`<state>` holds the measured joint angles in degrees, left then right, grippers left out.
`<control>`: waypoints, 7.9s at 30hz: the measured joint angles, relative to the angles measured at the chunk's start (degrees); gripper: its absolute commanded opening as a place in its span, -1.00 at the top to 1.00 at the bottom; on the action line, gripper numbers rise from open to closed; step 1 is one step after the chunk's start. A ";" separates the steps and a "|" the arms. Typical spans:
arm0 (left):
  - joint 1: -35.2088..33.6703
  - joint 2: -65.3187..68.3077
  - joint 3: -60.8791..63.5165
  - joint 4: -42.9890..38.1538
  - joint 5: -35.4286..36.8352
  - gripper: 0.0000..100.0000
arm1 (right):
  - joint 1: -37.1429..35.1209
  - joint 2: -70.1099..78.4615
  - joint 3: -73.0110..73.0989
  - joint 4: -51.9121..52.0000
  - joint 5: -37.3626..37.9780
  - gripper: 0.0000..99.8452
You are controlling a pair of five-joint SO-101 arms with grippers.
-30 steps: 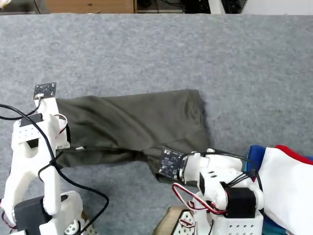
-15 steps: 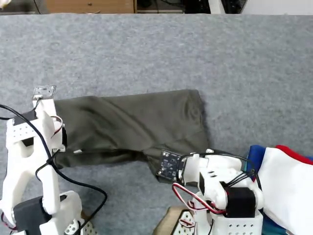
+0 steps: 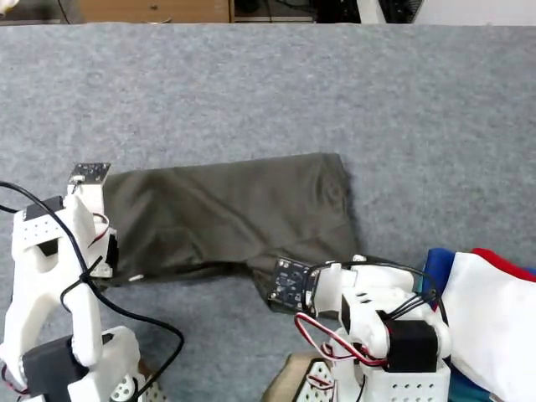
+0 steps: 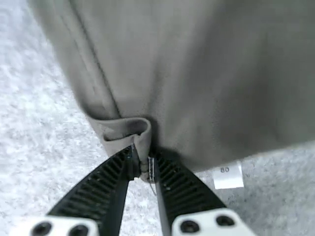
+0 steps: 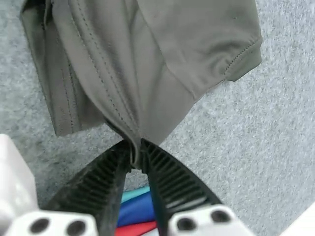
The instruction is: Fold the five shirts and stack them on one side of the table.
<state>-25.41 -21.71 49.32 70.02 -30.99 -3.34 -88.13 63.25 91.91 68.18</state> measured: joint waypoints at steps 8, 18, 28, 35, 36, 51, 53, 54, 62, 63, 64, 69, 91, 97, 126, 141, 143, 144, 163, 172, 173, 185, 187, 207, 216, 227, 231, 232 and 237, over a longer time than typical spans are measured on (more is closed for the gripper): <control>-0.88 0.00 0.00 -1.32 0.00 0.96 | -0.09 0.00 0.00 0.00 4.13 0.45; -1.14 0.00 -6.59 6.15 0.00 0.81 | -3.25 0.00 -1.41 2.81 5.89 0.46; -6.86 0.00 -24.26 19.52 0.00 0.50 | -3.25 -0.09 -5.36 6.15 7.65 0.48; -8.26 0.00 -27.87 14.86 5.36 0.55 | -2.64 -0.09 -13.54 8.62 8.53 0.37; -8.26 0.00 -27.87 12.92 8.70 0.61 | -2.46 0.09 -14.59 8.62 8.53 0.37; 3.69 9.23 -24.26 -5.10 34.20 0.96 | -2.02 39.65 -39.74 1.58 -4.22 0.87; 3.96 13.89 -24.79 -6.59 35.78 0.96 | -2.81 46.42 -42.64 -0.88 -7.47 0.97; 3.96 16.62 -25.49 -6.95 36.40 0.96 | -3.60 49.58 -43.96 -2.20 -9.49 0.99; 4.04 37.89 -35.43 -6.86 37.54 0.96 | -8.18 70.77 -47.12 -17.23 -24.53 0.99; 4.04 39.47 -37.01 -6.24 37.63 0.96 | -8.26 73.41 -47.12 -19.08 -26.11 0.99; 4.04 40.79 -38.59 -5.27 37.71 0.96 | -8.26 76.04 -47.12 -20.92 -27.60 0.99; 4.04 43.96 -43.87 -4.04 37.71 0.96 | -8.35 89.85 -47.12 -29.89 -32.62 0.99; 1.14 44.66 -53.54 0.44 25.49 0.96 | -0.88 105.05 -53.10 -35.25 -31.12 0.99; 8.53 44.66 -64.70 10.29 24.97 0.96 | -0.97 90.20 -53.10 -28.84 -30.95 0.99; -3.69 1.05 4.31 -23.03 20.22 0.96 | -12.66 48.88 -12.57 -15.38 -6.86 0.97; -6.24 1.05 9.23 -31.12 20.22 0.96 | -15.03 58.37 -10.81 -12.92 -7.56 0.99; -6.24 1.05 9.23 -31.12 20.22 0.96 | -16.53 58.11 -8.97 -12.75 -7.56 0.99; -6.24 1.05 9.23 -31.12 20.22 0.96 | -16.97 58.11 -8.00 -12.75 -7.56 0.99; -6.24 1.05 9.23 -31.12 20.22 0.96 | -17.85 55.74 -20.48 -6.95 -6.07 0.99; -6.24 1.05 9.23 -31.12 20.22 0.96 | -17.67 73.14 -20.48 -17.58 -8.79 0.99; -6.24 1.05 9.23 -31.12 20.22 0.96 | -17.23 74.11 -20.48 -17.67 -8.79 0.99; -6.24 1.05 9.23 -31.12 20.22 0.96 | -17.14 74.11 -13.01 -15.82 -7.56 0.99; -6.24 1.05 9.23 -31.12 20.22 0.96 | -17.93 74.02 -10.81 -15.82 -7.56 0.99; -5.98 0.35 4.57 -28.75 21.27 0.96 | -14.86 62.33 -30.77 -12.04 -7.56 0.99; 3.69 5.71 -11.08 -23.74 29.10 0.96 | -7.30 92.04 -57.32 -17.23 -13.01 0.98; 5.63 26.46 -26.11 -23.74 33.05 0.96 | -4.66 124.22 -101.19 -3.25 -21.36 0.52; 5.63 31.56 -26.73 -26.81 34.64 0.96 | -4.66 135.12 -113.32 2.46 -21.36 0.51; 5.63 32.09 -26.73 -27.60 34.90 0.96 | -4.66 137.76 -116.04 3.87 -21.36 0.51; 4.66 32.44 -27.78 -28.31 35.08 0.96 | -3.52 147.96 -127.74 8.88 -21.36 0.51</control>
<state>-20.75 10.73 21.54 41.71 4.09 -6.86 59.82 -64.48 100.79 46.81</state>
